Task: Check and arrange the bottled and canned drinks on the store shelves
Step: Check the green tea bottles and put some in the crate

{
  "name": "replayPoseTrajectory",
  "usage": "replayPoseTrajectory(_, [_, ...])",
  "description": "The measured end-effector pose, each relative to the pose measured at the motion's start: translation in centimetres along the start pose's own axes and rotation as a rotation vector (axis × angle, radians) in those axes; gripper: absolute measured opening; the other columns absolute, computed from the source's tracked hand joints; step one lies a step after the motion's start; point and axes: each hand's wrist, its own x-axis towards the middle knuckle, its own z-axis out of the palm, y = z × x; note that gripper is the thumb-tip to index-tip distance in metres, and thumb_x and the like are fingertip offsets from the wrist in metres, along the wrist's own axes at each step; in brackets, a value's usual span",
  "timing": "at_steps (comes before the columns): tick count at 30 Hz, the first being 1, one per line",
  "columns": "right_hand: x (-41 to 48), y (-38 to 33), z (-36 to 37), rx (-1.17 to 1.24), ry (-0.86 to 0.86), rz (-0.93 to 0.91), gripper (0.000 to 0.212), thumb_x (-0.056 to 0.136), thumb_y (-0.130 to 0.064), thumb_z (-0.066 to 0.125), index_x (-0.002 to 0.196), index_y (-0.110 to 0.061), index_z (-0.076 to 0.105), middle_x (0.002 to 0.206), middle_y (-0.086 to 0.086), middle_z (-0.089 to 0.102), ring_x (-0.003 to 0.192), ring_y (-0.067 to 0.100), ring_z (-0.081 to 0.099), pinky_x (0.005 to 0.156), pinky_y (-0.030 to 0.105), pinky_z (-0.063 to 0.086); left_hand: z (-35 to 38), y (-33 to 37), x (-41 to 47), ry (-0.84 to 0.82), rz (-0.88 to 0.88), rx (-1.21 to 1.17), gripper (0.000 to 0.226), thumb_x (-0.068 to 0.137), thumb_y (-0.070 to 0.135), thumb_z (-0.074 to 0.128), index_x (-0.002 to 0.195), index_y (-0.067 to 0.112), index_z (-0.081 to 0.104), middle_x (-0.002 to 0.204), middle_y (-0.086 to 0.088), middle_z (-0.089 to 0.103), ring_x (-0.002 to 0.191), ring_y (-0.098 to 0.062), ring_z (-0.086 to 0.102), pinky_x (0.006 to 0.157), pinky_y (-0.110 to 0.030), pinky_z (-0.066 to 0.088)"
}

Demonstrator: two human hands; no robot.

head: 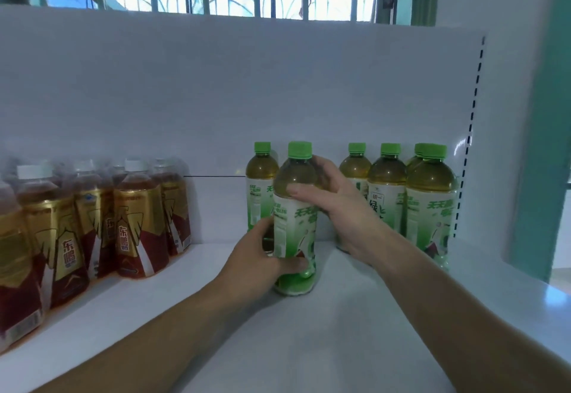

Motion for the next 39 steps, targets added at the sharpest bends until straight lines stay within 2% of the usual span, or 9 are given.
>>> replayPoseTrajectory(5, [3.9, -1.0, -1.9, -0.498, 0.285, 0.014, 0.051, 0.096, -0.037, 0.062, 0.144, -0.026, 0.048, 0.145, -0.009, 0.049, 0.121, 0.019, 0.060, 0.103, 0.046, 0.051, -1.6, -0.7, 0.8, 0.087, -0.059, -0.022, 0.057, 0.078, 0.009, 0.082, 0.126, 0.026, 0.055, 0.117, 0.009, 0.066, 0.106, -0.013, 0.063, 0.085, -0.026, 0.053])
replayPoseTrajectory(13, [8.0, -3.3, -2.3, -1.217, 0.200, 0.323, 0.071, 0.101, -0.035, 0.052, 0.156, -0.005, 0.020, 0.164, 0.022, 0.015, 0.138, 0.040, 0.040, 0.103, 0.039, 0.043, -3.6, -2.1, 2.5, 0.177, -0.049, 0.028, 0.068, 0.079, 0.010, 0.082, 0.138, 0.022, 0.051, 0.131, 0.001, 0.058, 0.108, -0.017, 0.062, 0.094, -0.035, 0.054])
replayPoseTrajectory(16, [8.6, -3.8, -2.4, -1.242, 0.198, 0.392, 0.046, 0.100, -0.023, 0.050, 0.139, -0.001, 0.043, 0.145, 0.026, 0.046, 0.084, 0.027, 0.064, 0.064, 0.027, 0.049, -3.6, -2.0, 2.5, 0.141, -0.032, 0.027, 0.070, 0.082, 0.006, 0.078, 0.140, 0.023, 0.044, 0.127, 0.006, 0.058, 0.107, -0.013, 0.058, 0.082, -0.022, 0.049])
replayPoseTrajectory(18, [9.0, -3.8, -2.5, -1.282, 0.190, 0.375, 0.023, 0.099, -0.017, 0.049, 0.113, -0.001, 0.057, 0.106, 0.018, 0.068, 0.057, 0.017, 0.056, 0.047, 0.023, 0.036, -3.7, -2.0, 2.6, 0.127, -0.024, 0.034, 0.071, 0.083, 0.006, 0.078, 0.141, 0.024, 0.042, 0.126, 0.009, 0.057, 0.109, -0.013, 0.057, 0.082, -0.021, 0.048])
replayPoseTrajectory(20, [9.2, -3.8, -2.7, -1.389, 0.177, 0.380, 0.023, 0.098, -0.016, 0.050, 0.111, 0.000, 0.060, 0.099, 0.016, 0.067, 0.069, 0.021, 0.059, 0.058, 0.025, 0.043, -3.8, -2.1, 2.8, 0.123, -0.020, 0.045, 0.073, 0.082, 0.008, 0.079, 0.143, 0.024, 0.042, 0.128, 0.009, 0.057, 0.111, -0.013, 0.056, 0.089, -0.025, 0.049])
replayPoseTrajectory(22, [9.3, -3.9, -3.0, -1.473, 0.207, 0.359, 0.036, 0.099, -0.020, 0.053, 0.127, 0.003, 0.055, 0.128, 0.022, 0.056, 0.104, 0.033, 0.058, 0.084, 0.034, 0.048, -3.8, -2.2, 3.0, 0.115, -0.020, 0.056, 0.073, 0.083, 0.009, 0.079, 0.144, 0.024, 0.041, 0.128, 0.010, 0.056, 0.111, -0.012, 0.055, 0.092, -0.027, 0.048])
replayPoseTrajectory(29, [8.6, -2.9, -3.2, -1.362, 0.231, 0.143, 0.039, 0.097, -0.028, 0.059, 0.133, -0.013, 0.059, 0.132, 0.010, 0.063, 0.117, 0.031, 0.058, 0.082, 0.031, 0.040, -3.4, -1.3, 3.0, 0.301, 0.062, 0.169, 0.087, 0.083, 0.027, 0.080, 0.153, 0.025, 0.028, 0.151, 0.004, 0.040, 0.135, -0.014, 0.040, 0.112, -0.041, 0.039])
replayPoseTrajectory(34, [6.0, -5.3, -3.2, -1.327, 0.323, -0.030, 0.045, 0.096, -0.046, 0.061, 0.131, -0.017, 0.065, 0.130, 0.005, 0.066, 0.116, 0.027, 0.060, 0.084, 0.031, 0.039, -1.9, 1.7, 0.9, 0.357, 0.634, 0.201, 0.046, 0.091, 0.024, 0.064, 0.134, 0.030, 0.049, 0.128, 0.022, 0.049, 0.123, 0.005, 0.046, 0.103, -0.013, 0.039])
replayPoseTrajectory(39, [4.5, -9.7, -2.5, -1.093, 0.430, -0.237, 0.039, 0.086, -0.058, 0.069, 0.104, -0.023, 0.074, 0.100, -0.004, 0.070, 0.092, 0.014, 0.058, 0.078, 0.029, 0.040, 1.9, 4.4, 0.2, 0.067, 0.366, 0.062, 0.071, 0.085, 0.037, 0.076, 0.143, 0.036, 0.035, 0.136, 0.021, 0.045, 0.119, 0.008, 0.049, 0.092, -0.013, 0.045])
